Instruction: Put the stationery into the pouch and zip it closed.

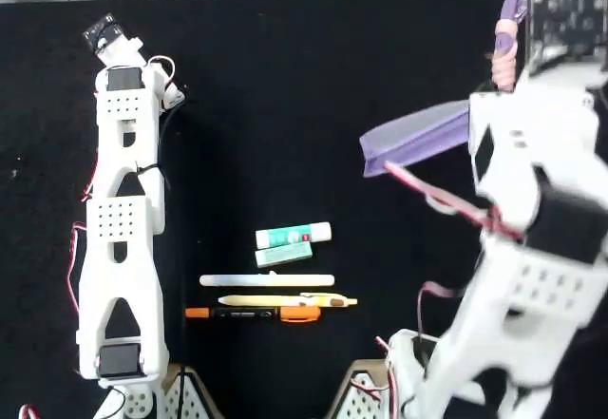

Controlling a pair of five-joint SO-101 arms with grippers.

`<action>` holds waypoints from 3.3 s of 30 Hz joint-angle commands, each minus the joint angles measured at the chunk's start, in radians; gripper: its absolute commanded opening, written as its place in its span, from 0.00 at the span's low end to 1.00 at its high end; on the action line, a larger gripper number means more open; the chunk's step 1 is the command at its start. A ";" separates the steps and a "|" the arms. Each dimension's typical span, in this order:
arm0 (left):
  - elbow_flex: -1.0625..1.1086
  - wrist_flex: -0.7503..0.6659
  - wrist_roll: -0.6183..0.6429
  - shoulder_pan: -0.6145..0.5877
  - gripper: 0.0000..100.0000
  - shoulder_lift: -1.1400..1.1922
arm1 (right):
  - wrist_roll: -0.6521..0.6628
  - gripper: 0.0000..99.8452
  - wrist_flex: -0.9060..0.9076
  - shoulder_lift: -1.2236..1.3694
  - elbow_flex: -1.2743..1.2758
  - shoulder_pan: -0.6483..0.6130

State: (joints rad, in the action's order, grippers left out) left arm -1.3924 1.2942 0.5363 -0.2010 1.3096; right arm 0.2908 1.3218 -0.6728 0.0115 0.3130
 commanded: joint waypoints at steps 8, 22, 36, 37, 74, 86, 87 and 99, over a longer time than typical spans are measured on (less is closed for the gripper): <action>0.012 0.008 -0.011 -0.061 0.03 0.012 | 0.018 0.01 -0.003 -0.084 0.042 0.166; 0.012 0.009 -0.011 -0.061 0.03 0.012 | -0.106 0.01 -0.157 -0.081 0.213 -0.187; 0.012 0.011 -0.011 -0.054 0.03 0.012 | -0.265 0.01 -0.276 -0.001 0.214 -0.594; 0.012 0.011 -0.011 -0.053 0.03 0.012 | -0.269 0.01 -0.272 0.028 0.214 -0.612; -0.265 0.364 -0.140 0.166 0.03 0.021 | -0.258 0.01 -0.661 0.587 0.054 -0.203; -0.269 0.307 -0.238 0.165 0.03 0.081 | -0.190 0.01 -0.503 0.825 -0.166 0.121; -0.269 0.307 -0.238 0.165 0.03 0.081 | -0.152 0.01 -0.482 0.823 -0.165 0.141; -0.269 0.307 -0.239 0.165 0.03 0.087 | 0.290 0.01 -0.311 0.825 -0.162 0.480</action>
State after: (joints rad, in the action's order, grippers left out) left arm -1.6425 1.6333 0.3092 -0.0399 1.3955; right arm 0.4641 0.9874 0.1680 -0.1297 0.7104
